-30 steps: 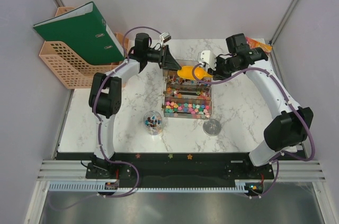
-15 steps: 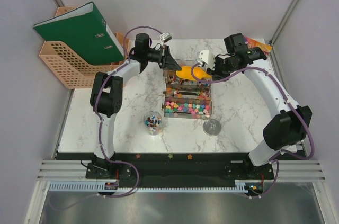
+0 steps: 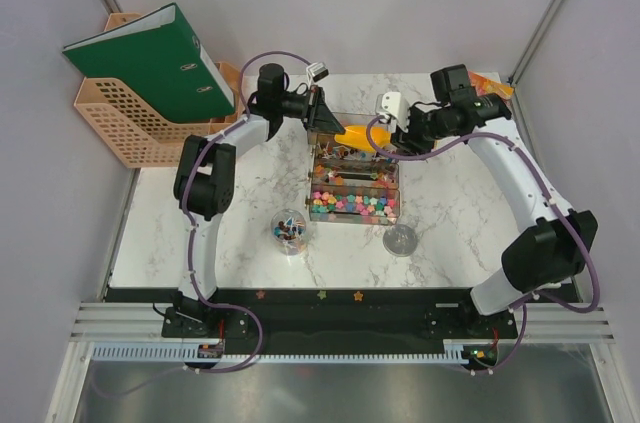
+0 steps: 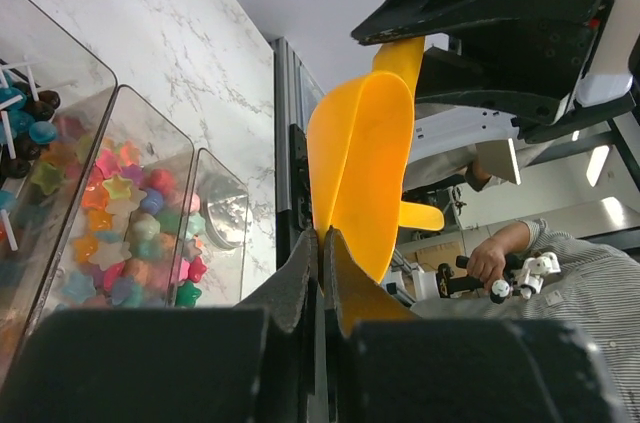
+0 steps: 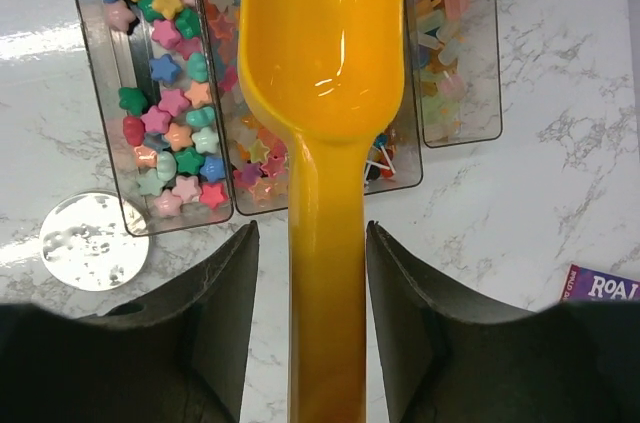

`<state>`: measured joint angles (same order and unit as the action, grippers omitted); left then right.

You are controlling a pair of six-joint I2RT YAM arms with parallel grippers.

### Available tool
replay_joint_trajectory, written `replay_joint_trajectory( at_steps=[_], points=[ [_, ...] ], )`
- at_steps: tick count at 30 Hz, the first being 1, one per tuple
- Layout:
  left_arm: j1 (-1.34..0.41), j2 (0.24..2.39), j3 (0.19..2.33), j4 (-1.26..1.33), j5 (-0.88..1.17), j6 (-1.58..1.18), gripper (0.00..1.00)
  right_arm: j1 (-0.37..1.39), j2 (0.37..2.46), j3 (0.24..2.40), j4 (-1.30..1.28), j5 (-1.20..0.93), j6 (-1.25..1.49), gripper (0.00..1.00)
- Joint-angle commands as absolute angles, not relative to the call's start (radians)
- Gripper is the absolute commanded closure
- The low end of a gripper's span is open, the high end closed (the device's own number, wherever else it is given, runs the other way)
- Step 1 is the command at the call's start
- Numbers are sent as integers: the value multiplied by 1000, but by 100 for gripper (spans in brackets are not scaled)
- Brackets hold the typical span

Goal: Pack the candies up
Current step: Scoop the fake candies from the storage box.

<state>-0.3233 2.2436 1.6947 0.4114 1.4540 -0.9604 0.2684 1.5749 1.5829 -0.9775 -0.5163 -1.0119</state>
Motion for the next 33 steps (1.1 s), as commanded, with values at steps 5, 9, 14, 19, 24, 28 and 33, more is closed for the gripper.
replay_joint_trajectory(
  at_steps=[5,9,14,19,24,28,33],
  points=[
    [-327,2233,1710,456,1680,-1006,98,204,1491,1574,-943,-747,-977,47],
    [-328,2238,1710,456,1678,-1003,98,192,1491,1580,-953,-772,-974,49],
    [-328,2235,1715,459,1678,-1000,98,189,1523,1603,-1002,-768,-994,51],
    [-328,2233,1715,459,1678,-1000,98,186,1568,1640,-1043,-778,-1012,55],
    [-325,2232,1715,459,1678,-1000,98,181,1588,1655,-1052,-773,-1014,65],
    [-324,2233,1715,459,1677,-1000,98,181,1597,1660,-1060,-764,-1012,69],
    [-316,2240,1720,460,1677,-1000,98,179,1606,1657,-1063,-755,-997,64]
  ],
)
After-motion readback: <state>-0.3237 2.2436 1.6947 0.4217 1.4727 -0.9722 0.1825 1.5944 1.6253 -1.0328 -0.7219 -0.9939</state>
